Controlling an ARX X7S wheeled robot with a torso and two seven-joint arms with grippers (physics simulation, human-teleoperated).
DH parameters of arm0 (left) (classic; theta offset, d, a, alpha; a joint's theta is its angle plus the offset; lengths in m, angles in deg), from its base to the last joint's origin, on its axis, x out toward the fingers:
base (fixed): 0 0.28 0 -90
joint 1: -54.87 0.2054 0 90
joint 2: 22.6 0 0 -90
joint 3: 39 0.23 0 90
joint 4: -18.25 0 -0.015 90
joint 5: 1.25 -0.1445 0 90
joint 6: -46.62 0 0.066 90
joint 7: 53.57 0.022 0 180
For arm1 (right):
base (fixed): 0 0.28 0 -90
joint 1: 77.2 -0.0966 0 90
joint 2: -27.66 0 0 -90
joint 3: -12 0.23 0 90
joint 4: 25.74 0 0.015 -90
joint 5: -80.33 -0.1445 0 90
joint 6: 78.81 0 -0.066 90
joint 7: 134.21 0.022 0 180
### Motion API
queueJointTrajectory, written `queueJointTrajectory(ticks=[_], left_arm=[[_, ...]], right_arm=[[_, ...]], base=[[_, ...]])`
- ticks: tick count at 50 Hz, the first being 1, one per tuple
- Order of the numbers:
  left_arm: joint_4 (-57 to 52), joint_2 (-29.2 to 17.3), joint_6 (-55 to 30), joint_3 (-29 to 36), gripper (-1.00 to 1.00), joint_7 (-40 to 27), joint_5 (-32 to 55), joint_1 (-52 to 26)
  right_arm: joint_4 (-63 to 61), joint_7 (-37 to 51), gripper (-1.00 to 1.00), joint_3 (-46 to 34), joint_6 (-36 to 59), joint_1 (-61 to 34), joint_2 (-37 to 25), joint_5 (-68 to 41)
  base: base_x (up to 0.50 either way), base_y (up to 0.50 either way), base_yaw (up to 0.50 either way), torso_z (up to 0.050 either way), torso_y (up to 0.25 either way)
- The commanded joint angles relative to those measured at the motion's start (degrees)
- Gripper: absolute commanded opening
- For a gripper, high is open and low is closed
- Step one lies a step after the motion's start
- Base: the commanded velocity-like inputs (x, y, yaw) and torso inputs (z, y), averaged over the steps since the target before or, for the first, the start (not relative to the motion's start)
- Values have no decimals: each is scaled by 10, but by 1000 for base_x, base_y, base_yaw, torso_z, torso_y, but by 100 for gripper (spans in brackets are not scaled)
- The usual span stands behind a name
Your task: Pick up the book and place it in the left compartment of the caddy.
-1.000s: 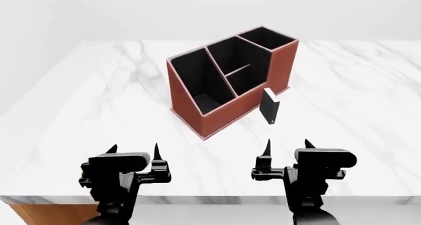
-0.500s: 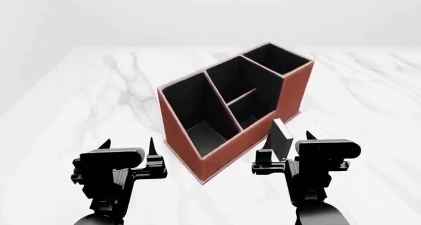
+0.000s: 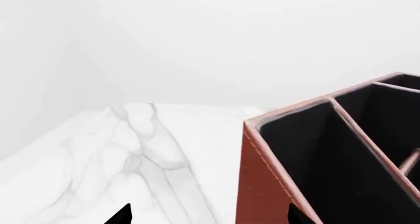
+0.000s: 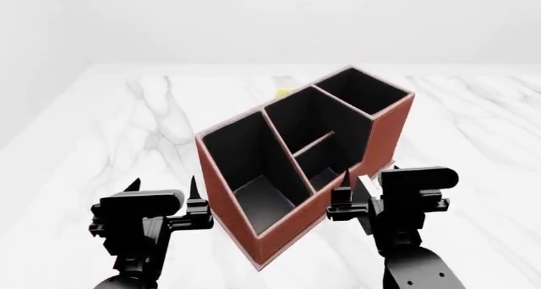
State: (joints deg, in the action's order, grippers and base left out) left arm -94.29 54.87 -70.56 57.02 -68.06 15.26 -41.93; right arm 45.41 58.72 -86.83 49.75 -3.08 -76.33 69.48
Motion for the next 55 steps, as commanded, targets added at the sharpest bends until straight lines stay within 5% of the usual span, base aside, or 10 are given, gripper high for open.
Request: queueJointTrajectory(ticks=[1, 6, 55], left_arm=[[-1, 10, 8, -18, 100, 1, -13, 3], [0, 9, 10, -18, 100, 0, -11, 3], [7, -1, 24, -9, 100, -13, 0, 8]], right_arm=[[19, -57, 100, 38, 82, -68, -19, -26], [50, -86, 100, 44, 159, -109, -43, -51], [265, -124, 100, 6, 133, -142, -48, -45]], base=[[0, 0, 0, 0, 0], [0, 0, 0, 0, 0], [0, 0, 0, 0, 0]])
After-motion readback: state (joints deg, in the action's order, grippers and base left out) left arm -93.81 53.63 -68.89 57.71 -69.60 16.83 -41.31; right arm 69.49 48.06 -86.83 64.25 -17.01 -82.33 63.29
